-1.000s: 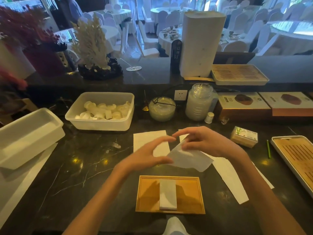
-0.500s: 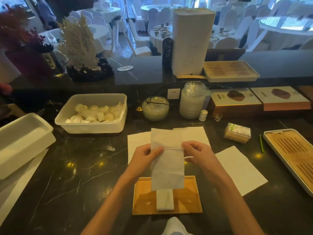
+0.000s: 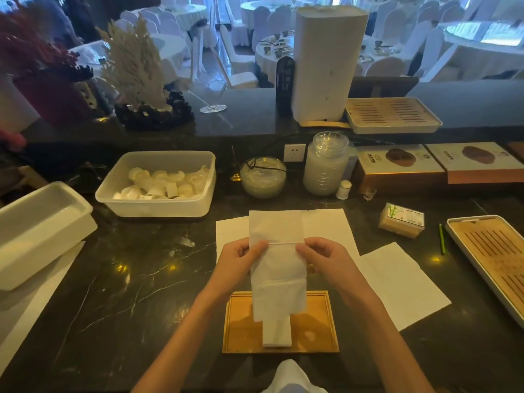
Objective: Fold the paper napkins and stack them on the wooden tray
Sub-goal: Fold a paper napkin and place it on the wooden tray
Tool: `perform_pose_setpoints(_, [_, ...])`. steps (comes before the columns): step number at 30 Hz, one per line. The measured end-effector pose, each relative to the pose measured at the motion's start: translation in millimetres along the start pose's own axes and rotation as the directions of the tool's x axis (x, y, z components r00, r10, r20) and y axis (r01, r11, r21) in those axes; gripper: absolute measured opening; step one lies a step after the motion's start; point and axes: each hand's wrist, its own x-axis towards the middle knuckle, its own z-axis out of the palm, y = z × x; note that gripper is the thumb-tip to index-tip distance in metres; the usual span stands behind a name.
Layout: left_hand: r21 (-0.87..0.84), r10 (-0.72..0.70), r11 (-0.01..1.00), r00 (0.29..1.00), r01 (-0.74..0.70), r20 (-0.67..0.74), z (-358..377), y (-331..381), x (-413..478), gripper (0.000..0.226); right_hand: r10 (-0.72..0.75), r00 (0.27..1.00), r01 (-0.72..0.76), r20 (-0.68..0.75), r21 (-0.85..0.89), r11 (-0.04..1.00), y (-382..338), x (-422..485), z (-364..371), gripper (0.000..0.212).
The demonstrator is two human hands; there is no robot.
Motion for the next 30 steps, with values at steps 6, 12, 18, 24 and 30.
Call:
perform_pose_setpoints(6, [0.011, 0.012, 1.000, 0.998, -0.013, 0.068, -3, 4, -3, 0.021, 0.017, 0.999, -0.016, -0.032, 0.023, 1.000, 2, 3, -1, 0.010])
perform_pose_setpoints(12, [-0.016, 0.046, 0.999, 0.993, -0.044, 0.105, -10, 17, -6, 0.024, 0.013, 0.998, -0.019, 0.061, 0.099, 0.995, -8, 3, -4, 0.012])
perform_pose_setpoints(18, [-0.026, 0.068, 0.998, 0.986, -0.065, 0.149, -13, 35, -10, 0.024, -0.022, 0.998, 0.014, 0.051, 0.143, 0.990, -22, 6, -2, 0.012])
perform_pose_setpoints(24, [-0.034, 0.060, 0.998, 0.981, -0.055, 0.183, -18, 42, -11, 0.028, -0.073, 0.997, 0.070, 0.008, 0.179, 0.981, -25, 7, 3, 0.013])
perform_pose_setpoints(30, [0.020, 0.086, 0.996, 0.979, -0.091, 0.187, -16, 43, -14, 0.033, -0.158, 0.987, 0.161, -0.033, 0.172, 0.972, -30, 8, 4, 0.028])
